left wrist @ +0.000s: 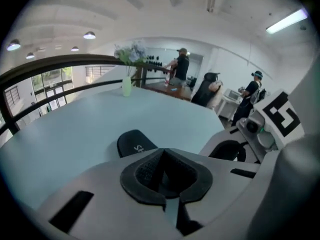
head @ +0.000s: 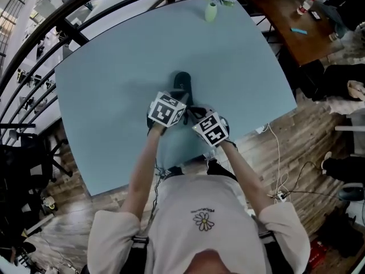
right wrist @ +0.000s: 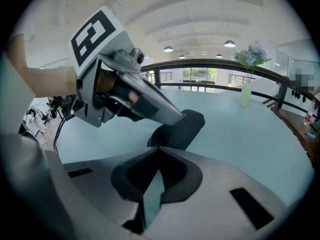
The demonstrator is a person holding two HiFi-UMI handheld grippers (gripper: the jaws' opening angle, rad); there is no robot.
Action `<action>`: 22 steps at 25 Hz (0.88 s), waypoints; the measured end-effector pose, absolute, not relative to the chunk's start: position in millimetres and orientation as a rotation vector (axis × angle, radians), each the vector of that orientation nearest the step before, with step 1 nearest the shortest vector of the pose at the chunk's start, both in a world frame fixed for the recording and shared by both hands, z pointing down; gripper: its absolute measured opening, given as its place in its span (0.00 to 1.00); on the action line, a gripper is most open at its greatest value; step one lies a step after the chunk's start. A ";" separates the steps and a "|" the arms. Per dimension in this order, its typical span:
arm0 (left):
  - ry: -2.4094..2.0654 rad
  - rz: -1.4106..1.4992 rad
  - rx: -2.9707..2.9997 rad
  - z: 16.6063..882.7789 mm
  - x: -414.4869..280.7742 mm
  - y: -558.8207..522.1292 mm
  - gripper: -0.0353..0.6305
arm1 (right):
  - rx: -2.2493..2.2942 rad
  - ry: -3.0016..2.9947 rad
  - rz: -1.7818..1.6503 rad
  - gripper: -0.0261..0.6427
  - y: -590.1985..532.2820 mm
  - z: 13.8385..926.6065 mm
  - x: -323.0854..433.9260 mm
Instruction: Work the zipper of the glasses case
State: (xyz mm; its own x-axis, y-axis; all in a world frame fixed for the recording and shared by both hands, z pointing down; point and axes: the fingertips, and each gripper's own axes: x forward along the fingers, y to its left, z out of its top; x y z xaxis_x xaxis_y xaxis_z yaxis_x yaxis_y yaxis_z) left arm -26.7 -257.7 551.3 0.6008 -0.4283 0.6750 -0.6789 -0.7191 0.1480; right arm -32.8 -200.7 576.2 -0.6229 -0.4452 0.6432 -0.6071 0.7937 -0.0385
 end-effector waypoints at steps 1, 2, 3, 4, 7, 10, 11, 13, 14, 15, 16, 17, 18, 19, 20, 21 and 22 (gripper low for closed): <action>-0.883 0.925 2.418 558.2 -27.3 -253.2 0.08 | 0.778 -2.349 0.340 0.05 -200.4 576.5 -33.2; -0.887 0.954 2.404 562.9 -28.3 -250.4 0.08 | 0.777 -2.352 0.340 0.05 -200.1 576.8 -33.6; -0.897 0.965 2.396 565.2 -29.0 -249.3 0.08 | 0.773 -2.354 0.337 0.05 -199.9 577.0 -33.7; -0.907 0.967 2.391 566.3 -29.2 -249.2 0.08 | 0.768 -2.356 0.333 0.05 -199.7 577.1 -33.6; -0.913 0.979 2.385 568.3 -28.5 -247.9 0.08 | 0.774 -2.369 0.319 0.05 -198.4 575.2 -31.3; -0.923 1.007 2.384 569.7 -29.8 -246.9 0.08 | 0.789 -2.371 0.242 0.05 -204.3 569.8 -20.1; -0.928 1.008 2.382 569.5 -29.9 -247.8 0.08 | 0.767 -2.360 0.211 0.05 -207.2 571.4 -14.6; -0.934 1.000 2.375 568.7 -29.4 -249.0 0.08 | 0.678 -2.317 0.177 0.12 -209.1 582.2 -5.0; -0.935 0.996 2.370 568.8 -29.0 -248.8 0.08 | 0.632 -2.291 0.168 0.20 -208.4 588.7 -1.6; -0.935 0.994 2.367 569.1 -28.7 -248.4 0.08 | 0.593 -2.269 0.156 0.20 -207.6 593.9 0.5; -0.935 0.992 2.364 569.4 -28.4 -248.3 0.08 | 0.559 -2.253 0.140 0.20 -207.1 597.9 0.9; -0.935 0.989 2.361 569.5 -28.0 -248.6 0.08 | 0.530 -2.241 0.123 0.20 -206.9 601.2 0.1; -0.934 0.986 2.359 569.6 -27.6 -249.1 0.08 | 0.506 -2.231 0.107 0.20 -207.1 604.6 -1.5; -0.933 0.983 2.356 569.6 -27.3 -249.5 0.08 | 0.488 -2.222 0.093 0.20 -207.7 608.3 -3.4; -0.932 0.979 2.354 569.8 -27.0 -249.6 0.08 | 0.475 -2.213 0.082 0.20 -208.7 612.2 -5.3; -0.931 0.975 2.352 569.9 -26.8 -249.7 0.08 | 0.465 -2.205 0.074 0.19 -209.8 615.7 -6.9; -0.930 0.971 2.351 570.1 -26.4 -249.8 0.08 | 0.454 -2.199 0.068 0.17 -210.6 618.1 -8.0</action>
State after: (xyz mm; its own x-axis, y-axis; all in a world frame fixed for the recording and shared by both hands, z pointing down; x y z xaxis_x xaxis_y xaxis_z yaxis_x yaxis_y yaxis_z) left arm -26.4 -249.8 570.1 0.5300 -0.4180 0.7379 -0.7192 -0.6825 0.1300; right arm -8.0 -210.6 618.1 -0.5588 -0.2983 0.7738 -0.3454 0.9320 0.1099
